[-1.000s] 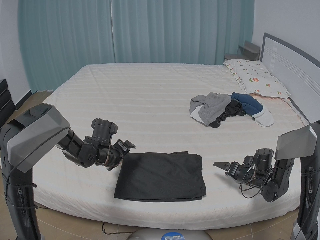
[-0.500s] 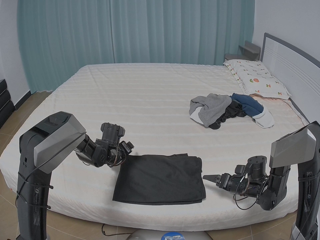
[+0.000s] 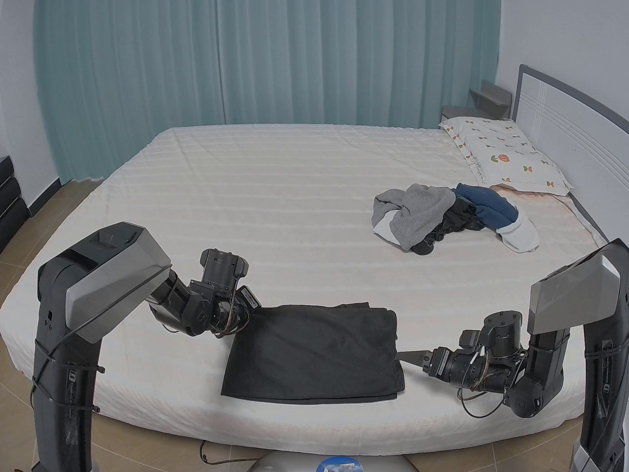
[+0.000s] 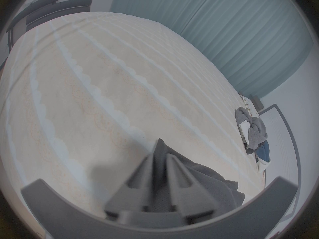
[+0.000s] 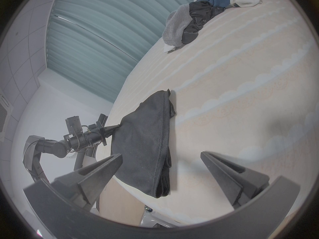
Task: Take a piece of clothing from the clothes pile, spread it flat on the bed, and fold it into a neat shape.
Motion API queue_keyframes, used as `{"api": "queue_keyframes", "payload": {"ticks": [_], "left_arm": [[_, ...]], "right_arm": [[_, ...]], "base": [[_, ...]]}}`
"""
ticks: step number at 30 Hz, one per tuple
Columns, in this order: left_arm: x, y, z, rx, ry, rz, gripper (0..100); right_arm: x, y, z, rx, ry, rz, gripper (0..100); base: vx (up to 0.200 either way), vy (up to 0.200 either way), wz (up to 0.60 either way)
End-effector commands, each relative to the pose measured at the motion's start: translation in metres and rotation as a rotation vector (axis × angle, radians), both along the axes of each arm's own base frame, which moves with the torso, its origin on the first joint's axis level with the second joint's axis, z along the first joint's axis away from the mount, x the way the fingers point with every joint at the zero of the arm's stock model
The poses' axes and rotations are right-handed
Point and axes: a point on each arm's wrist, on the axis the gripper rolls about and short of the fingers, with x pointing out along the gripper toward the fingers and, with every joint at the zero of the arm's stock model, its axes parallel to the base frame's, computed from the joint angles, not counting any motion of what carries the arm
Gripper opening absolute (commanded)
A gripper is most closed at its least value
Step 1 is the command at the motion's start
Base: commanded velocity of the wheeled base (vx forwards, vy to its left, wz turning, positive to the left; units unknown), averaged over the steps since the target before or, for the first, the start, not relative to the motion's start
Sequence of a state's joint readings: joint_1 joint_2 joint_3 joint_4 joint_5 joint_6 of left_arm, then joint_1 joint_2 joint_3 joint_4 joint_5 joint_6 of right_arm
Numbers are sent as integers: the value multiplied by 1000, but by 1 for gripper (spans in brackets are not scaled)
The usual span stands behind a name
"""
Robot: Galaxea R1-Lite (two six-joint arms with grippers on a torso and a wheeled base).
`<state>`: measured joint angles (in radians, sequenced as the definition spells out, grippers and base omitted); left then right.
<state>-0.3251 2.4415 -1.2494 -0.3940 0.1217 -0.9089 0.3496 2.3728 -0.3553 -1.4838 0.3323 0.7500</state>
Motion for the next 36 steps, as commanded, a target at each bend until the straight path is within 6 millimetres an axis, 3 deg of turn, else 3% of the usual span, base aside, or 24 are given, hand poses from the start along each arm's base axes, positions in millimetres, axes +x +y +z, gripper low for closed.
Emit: {"api": "queue_keyframes", "payload": {"ticks": [1, 24, 25, 36], "left_arm": [[-2, -1, 1, 6, 1, -1, 0], [-7, 6, -1, 20, 15, 54, 0], [-7, 7, -1, 20, 15, 56, 0], [-7, 7, -3, 21, 23, 56, 0]], "right_arm": [[-2, 0, -1, -2, 6, 2, 100], [-12, 20, -4, -32, 3, 96, 100], [-12, 20, -5, -33, 4, 96, 0], [-16, 19, -12, -110, -18, 125, 0]], "base": [[0, 0, 0], [0, 0, 0], [0, 0, 0], [0, 0, 0]]}}
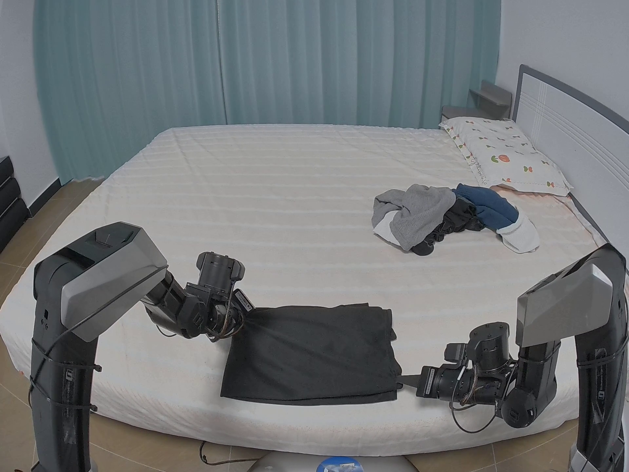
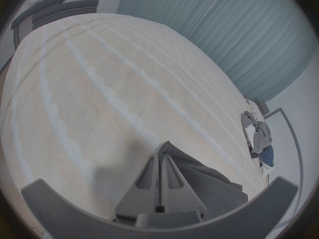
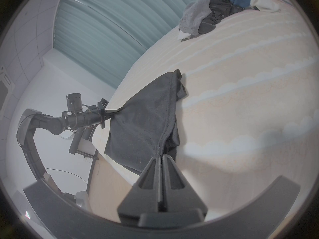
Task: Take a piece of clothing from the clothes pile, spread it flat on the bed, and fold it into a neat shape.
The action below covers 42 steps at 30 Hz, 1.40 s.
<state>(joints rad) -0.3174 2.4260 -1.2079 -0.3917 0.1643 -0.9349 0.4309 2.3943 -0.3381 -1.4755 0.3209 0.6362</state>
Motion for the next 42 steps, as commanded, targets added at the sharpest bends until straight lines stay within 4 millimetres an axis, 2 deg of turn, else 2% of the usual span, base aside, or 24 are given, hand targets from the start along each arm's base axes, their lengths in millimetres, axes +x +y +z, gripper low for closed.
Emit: {"api": "queue_keyframes", "payload": {"ticks": [1, 17, 18, 19, 24, 28, 31, 34, 35, 36, 37, 38, 39, 42], "left_arm": [[0, 0, -1, 0, 3, 0, 0], [-1, 0, 0, -2, 9, -4, 0], [-1, 0, 0, -6, 10, -5, 100], [-2, 0, -1, -5, 15, -6, 100], [-2, 1, 2, -9, 6, -5, 100], [0, 8, 8, -21, -8, 17, 100], [3, 20, 20, -84, -29, 55, 100], [4, 26, 29, -150, -31, 54, 100], [4, 26, 29, -152, -31, 56, 100], [4, 30, 32, -180, -25, 53, 100], [4, 30, 32, -182, -26, 52, 100], [4, 32, 31, -189, -19, 52, 100], [4, 32, 31, -189, -19, 52, 100], [4, 33, 28, -188, -15, 56, 100]], "right_arm": [[-2, -1, -4, -23, 8, -11, 0], [-6, -3, -3, -41, 9, -24, 0], [-6, -3, -4, -45, 9, -20, 0], [-6, -3, -4, -48, 6, -17, 100], [-1, -3, 1, -32, -27, -26, 100], [11, -5, 17, 1, -85, -52, 100], [32, -6, 23, 34, -147, -88, 100], [41, -5, 19, 30, -151, -103, 100], [42, -5, 18, 29, -150, -105, 100], [56, -4, 18, 25, -171, -133, 100], [57, -4, 18, 26, -174, -136, 100], [75, -2, 19, 10, -173, -171, 100], [76, -1, 19, 11, -175, -171, 100], [95, 5, 20, -9, -136, -176, 100]], "base": [[0, 0, 0], [0, 0, 0], [0, 0, 0], [0, 0, 0], [0, 0, 0], [0, 0, 0], [0, 0, 0], [0, 0, 0], [0, 0, 0], [0, 0, 0], [0, 0, 0], [0, 0, 0], [0, 0, 0], [0, 0, 0]]}}
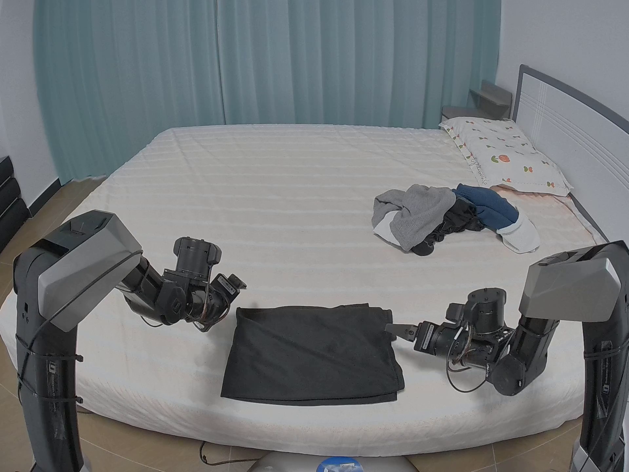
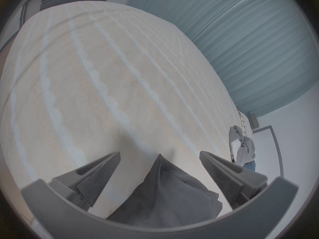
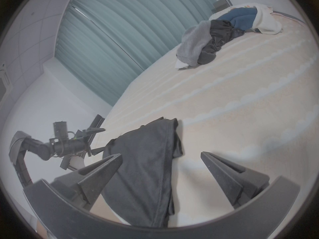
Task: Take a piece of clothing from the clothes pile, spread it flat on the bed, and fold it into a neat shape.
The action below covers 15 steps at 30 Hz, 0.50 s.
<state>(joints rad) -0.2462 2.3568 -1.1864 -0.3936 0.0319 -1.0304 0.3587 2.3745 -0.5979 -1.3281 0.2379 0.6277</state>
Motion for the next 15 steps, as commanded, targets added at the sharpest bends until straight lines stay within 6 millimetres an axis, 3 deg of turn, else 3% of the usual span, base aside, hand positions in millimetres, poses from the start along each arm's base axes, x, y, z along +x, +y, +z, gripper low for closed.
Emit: {"api": "queue_keyframes", "payload": {"ticks": [1, 7, 15], "left_arm": [[1, 7, 2, -14, -1, 11, 100], [1, 8, 1, -12, 1, 16, 100], [2, 8, 1, -9, 0, 15, 100]], "right_arm": [[41, 10, -1, -18, 21, -35, 100], [63, 21, -18, -30, 38, -43, 100], [77, 22, -19, 39, 79, -86, 100]], "base": [[0, 0, 0], [0, 0, 0], [0, 0, 0]]}}
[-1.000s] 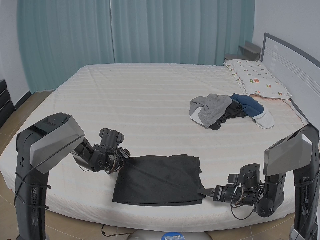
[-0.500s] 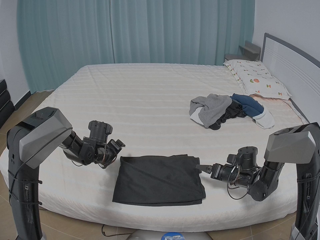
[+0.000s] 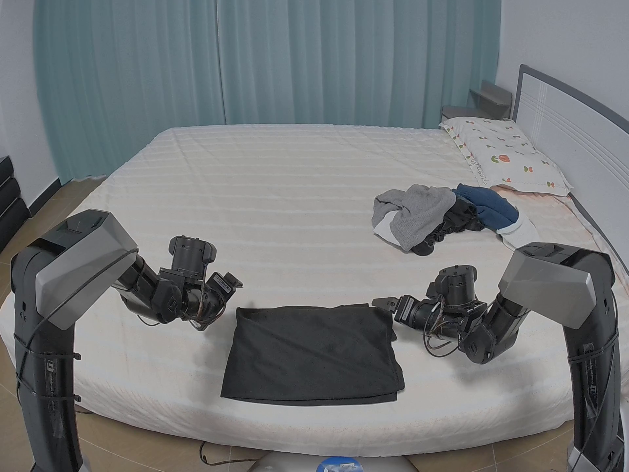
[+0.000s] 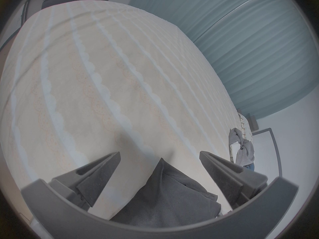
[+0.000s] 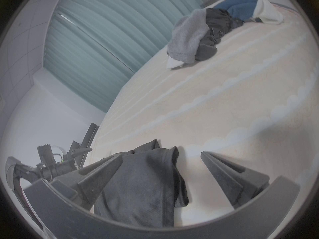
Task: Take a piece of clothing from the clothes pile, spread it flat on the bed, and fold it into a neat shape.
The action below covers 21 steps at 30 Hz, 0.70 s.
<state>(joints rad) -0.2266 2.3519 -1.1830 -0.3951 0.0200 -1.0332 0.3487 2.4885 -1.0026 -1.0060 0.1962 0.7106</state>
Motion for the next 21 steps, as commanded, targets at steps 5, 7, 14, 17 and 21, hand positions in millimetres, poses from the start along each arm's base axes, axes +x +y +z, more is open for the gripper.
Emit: {"api": "queue_keyframes", "payload": {"ticks": [5, 7, 14, 17, 21], "left_arm": [[0, 0, -1, 2, 0, 2, 100], [0, 0, -1, 2, 2, 2, 100], [1, 0, -3, 3, 5, 2, 100], [1, 0, -3, 4, 3, 3, 100], [1, 0, -3, 5, 3, 2, 100]], "right_arm": [[14, 3, -10, 50, 33, -30, 100], [15, 3, -10, 51, 30, -30, 0], [17, 4, -9, 47, 44, -33, 0], [18, 4, -9, 49, 44, -37, 0], [19, 3, -7, 51, 36, -45, 0]], "base": [[0, 0, 0], [0, 0, 0], [0, 0, 0], [0, 0, 0], [0, 0, 0]]}}
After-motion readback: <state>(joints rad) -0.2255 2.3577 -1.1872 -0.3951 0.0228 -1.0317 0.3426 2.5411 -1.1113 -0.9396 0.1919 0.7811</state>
